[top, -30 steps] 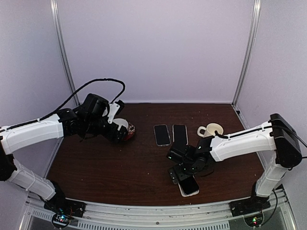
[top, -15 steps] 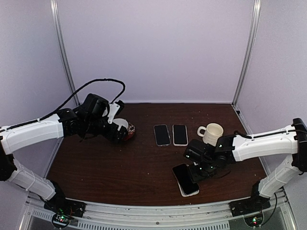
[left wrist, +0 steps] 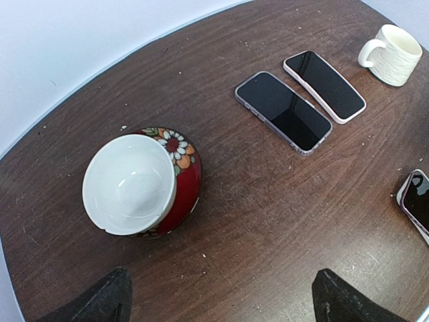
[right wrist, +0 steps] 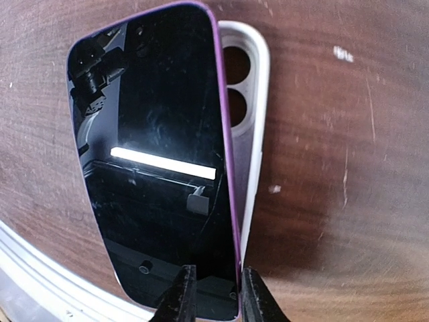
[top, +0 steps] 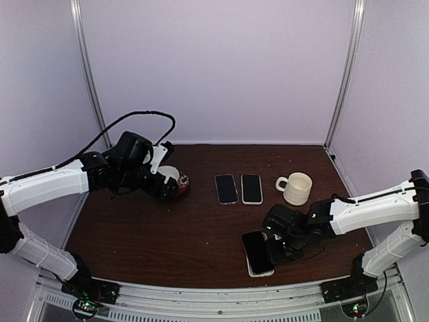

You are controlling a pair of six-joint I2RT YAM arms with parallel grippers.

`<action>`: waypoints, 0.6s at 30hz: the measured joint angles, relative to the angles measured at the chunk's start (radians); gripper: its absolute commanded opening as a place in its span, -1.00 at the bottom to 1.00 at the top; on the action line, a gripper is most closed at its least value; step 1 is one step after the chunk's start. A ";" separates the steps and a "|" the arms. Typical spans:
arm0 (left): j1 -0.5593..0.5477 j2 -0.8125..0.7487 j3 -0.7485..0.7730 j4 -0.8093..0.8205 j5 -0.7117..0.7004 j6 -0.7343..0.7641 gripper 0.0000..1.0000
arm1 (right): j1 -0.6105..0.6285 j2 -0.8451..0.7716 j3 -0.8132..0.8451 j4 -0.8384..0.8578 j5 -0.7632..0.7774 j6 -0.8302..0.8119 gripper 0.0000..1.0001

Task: Put the phone into the phone case

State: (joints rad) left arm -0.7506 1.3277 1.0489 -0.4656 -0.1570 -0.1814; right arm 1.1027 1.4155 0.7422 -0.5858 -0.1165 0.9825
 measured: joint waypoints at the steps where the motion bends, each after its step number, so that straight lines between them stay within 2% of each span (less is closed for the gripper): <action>1: 0.000 0.000 0.000 0.000 0.000 0.000 0.95 | 0.002 -0.005 -0.003 -0.001 -0.004 0.011 -0.54; 5: 0.000 0.001 0.000 0.000 0.001 0.000 0.90 | 0.013 -0.023 -0.007 -0.006 -0.042 0.021 -0.37; 9: 0.001 0.014 0.000 0.000 0.046 0.013 0.52 | 0.009 -0.063 0.003 -0.052 -0.040 0.008 -0.34; 14: -0.052 0.090 0.029 -0.006 0.201 0.099 0.32 | -0.103 -0.135 0.007 -0.090 0.000 -0.039 -0.56; 18: -0.208 0.205 0.067 -0.017 0.271 0.179 -0.09 | -0.199 -0.122 -0.008 -0.034 0.017 -0.083 -0.70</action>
State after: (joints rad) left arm -0.9581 1.5326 1.1160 -0.4824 0.1143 -0.0021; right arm 0.9035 1.2934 0.7338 -0.6201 -0.0994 0.8997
